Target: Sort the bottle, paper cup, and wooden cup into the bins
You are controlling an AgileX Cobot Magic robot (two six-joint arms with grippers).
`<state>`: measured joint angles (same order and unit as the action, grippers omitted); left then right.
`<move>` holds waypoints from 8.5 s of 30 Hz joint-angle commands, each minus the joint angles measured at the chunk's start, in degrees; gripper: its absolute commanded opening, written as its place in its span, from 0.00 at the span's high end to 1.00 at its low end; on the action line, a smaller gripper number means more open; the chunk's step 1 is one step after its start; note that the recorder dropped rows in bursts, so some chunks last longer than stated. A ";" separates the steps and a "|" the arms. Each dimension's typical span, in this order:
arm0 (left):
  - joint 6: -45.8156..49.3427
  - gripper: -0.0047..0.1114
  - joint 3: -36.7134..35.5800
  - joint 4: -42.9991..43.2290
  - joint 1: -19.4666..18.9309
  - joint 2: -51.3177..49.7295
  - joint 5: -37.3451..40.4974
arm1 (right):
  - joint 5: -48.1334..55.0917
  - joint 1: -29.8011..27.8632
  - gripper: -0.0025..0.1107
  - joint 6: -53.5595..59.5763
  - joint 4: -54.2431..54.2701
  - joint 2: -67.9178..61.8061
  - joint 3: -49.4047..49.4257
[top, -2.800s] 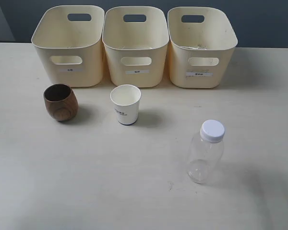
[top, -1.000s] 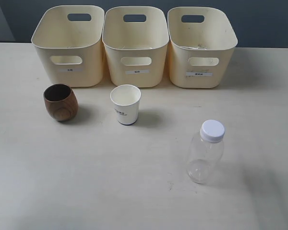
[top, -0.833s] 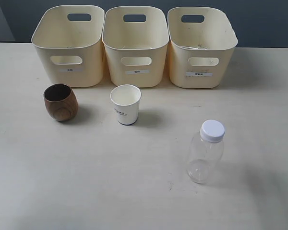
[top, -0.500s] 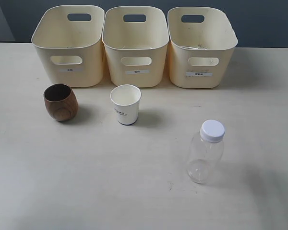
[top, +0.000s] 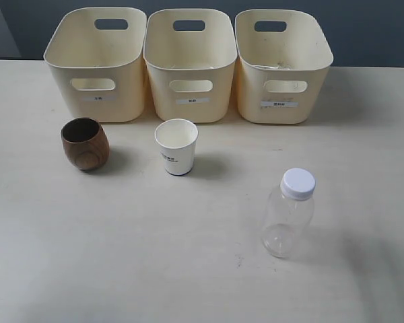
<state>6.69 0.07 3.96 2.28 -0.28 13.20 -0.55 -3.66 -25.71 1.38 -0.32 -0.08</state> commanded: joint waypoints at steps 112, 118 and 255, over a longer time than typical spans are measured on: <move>-0.11 0.96 -0.07 0.00 0.18 0.28 -0.30 | -29.71 41.41 0.40 22.45 6.71 -71.27 -10.54; -0.11 0.96 -0.07 0.00 0.18 0.28 -0.30 | -29.60 41.41 0.77 22.45 6.71 -71.27 -10.54; -0.11 0.96 -0.07 0.00 0.18 0.28 -0.29 | 14.50 34.11 0.40 58.89 52.54 -104.13 -63.67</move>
<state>6.69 0.07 3.96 2.28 -0.28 13.20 15.69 30.40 33.27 52.87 -103.51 -63.50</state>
